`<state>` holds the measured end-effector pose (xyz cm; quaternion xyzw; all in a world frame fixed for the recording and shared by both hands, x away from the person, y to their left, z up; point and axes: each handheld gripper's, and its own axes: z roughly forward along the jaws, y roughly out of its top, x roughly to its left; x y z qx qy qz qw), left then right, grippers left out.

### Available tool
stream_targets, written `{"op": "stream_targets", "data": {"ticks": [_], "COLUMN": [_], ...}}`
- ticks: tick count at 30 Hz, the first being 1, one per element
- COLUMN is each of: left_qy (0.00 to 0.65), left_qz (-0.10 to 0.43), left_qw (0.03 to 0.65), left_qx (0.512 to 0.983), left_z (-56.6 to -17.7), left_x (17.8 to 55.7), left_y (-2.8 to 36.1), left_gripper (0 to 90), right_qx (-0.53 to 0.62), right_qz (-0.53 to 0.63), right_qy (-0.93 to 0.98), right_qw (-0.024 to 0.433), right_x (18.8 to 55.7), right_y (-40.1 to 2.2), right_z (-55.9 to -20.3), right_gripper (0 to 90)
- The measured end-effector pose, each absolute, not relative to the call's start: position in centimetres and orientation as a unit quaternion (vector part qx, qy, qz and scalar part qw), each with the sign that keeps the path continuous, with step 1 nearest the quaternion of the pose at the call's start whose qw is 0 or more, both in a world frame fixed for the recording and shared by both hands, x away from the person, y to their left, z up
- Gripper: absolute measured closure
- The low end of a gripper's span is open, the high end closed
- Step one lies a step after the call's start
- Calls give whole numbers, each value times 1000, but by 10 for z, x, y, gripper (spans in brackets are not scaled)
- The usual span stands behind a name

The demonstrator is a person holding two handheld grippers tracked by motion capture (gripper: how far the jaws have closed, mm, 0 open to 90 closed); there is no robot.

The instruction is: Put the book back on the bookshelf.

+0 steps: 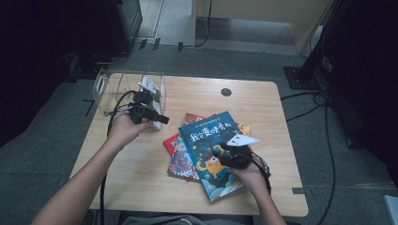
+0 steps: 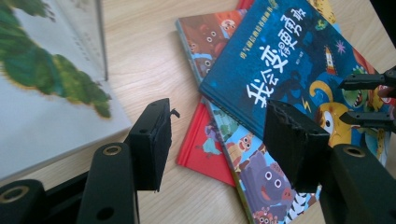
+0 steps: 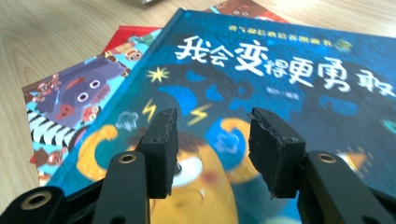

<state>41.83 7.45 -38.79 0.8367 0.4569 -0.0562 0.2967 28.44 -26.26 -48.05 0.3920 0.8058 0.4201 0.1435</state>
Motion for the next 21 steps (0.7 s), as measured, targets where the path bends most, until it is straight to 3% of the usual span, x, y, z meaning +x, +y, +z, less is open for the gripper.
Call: {"op": "stream_targets", "data": {"ticks": [21], "left_qy": [413], "left_qz": [-70], "left_qw": [294], "left_qx": [859], "left_z": [-428], "left_x": [426], "left_y": [43], "left_gripper": [435], "right_qx": [453], "right_qz": [413], "right_qy": [773], "right_qw": [163], "right_x": [240], "right_y": [-317], "right_z": [-484], "right_gripper": [598]}}
